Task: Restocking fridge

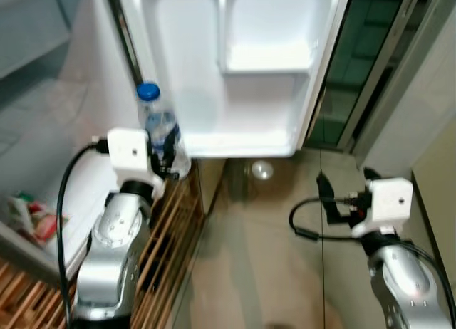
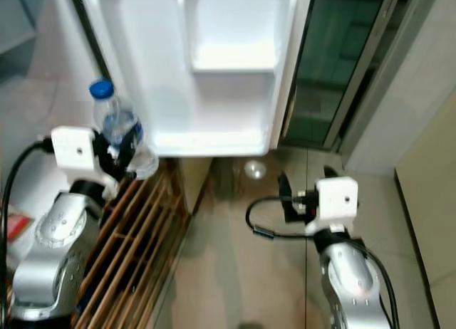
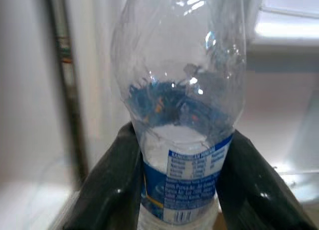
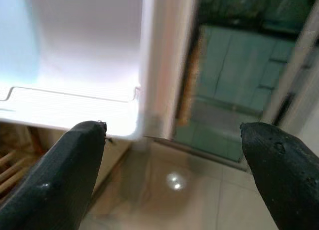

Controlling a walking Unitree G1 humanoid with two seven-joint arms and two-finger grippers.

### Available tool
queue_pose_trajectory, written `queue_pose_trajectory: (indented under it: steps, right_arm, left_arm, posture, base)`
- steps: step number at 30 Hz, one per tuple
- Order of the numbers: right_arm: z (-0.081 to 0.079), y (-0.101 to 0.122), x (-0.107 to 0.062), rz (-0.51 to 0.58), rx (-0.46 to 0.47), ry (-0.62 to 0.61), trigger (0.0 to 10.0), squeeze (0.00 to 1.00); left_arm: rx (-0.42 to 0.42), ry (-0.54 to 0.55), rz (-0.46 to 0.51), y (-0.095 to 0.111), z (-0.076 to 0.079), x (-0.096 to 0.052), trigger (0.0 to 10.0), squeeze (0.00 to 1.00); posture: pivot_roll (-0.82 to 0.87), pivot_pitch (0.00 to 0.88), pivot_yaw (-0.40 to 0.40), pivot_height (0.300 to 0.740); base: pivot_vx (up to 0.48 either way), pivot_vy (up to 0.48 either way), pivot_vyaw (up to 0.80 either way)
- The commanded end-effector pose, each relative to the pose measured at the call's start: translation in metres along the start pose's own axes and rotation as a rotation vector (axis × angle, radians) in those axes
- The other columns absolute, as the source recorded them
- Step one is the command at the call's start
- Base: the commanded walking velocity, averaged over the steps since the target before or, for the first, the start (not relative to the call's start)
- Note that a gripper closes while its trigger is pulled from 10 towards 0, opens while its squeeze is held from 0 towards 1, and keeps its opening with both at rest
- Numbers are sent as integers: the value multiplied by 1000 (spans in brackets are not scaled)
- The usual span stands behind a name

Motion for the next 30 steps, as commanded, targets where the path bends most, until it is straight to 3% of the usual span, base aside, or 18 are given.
queue_pose_trajectory:
  steps: [1, 10, 16, 20, 21, 25, 30]
  right_arm:
    - [-9, 7, 3, 27, 21, 25, 10000, 0]
    - [-14, 6, 4, 26, 28, 37, 10000, 0]
    - [-15, 3, 1, 20, 31, 31, 10000, 0]
    - [-14, 2, 0, 17, 30, 28, 10000, 0]
    - [-14, 1, -1, 13, 29, 27, 10000, 0]
    - [-13, 0, -1, 8, 27, 27, 10000, 0]
    - [-17, 1, 4, 13, 29, 45, 10000, 0]
  left_arm:
    - [31, 36, 58, 15, -11, 2, 10000, 0]
    - [33, -85, 101, 33, 11, 19, 10000, 0]
    - [-1, -162, 75, 30, 22, 18, 10000, 0]
    - [44, -153, 35, 22, 13, 14, 10000, 0]
    - [78, -134, -5, 13, 2, 8, 10000, 0]
    - [86, -125, -44, 3, -5, -2, 10000, 0]
    - [22, -207, 4, 13, 20, 5, 10000, 0]
  posture:
    - [-93, 0, 30, 740]
    - [-101, 0, 48, 740]
    - [-113, 0, 63, 740]
    - [-116, 0, 66, 740]
    - [-115, 0, 66, 740]
    - [-106, 0, 58, 740]
    - [-94, 0, 46, 740]
  base:
    - [465, 0, 0]
    - [0, 0, 0]
    - [0, 0, 0]
    - [0, 0, 0]
    - [0, 0, 0]
    - [0, 0, 0]
    - [0, 0, 0]
Point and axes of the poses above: a point about 5 cm out from each wrist's last joint towards the gripper, its own x axis pointing out of the wrist towards the gripper, its own y axis along the axis of the wrist's last joint, z = x × y, the point moved 3 cm from there along x, pointing out of the wrist towards the gripper, and after that the axes turned 4 degrees about -x, right-handed, at the moved point
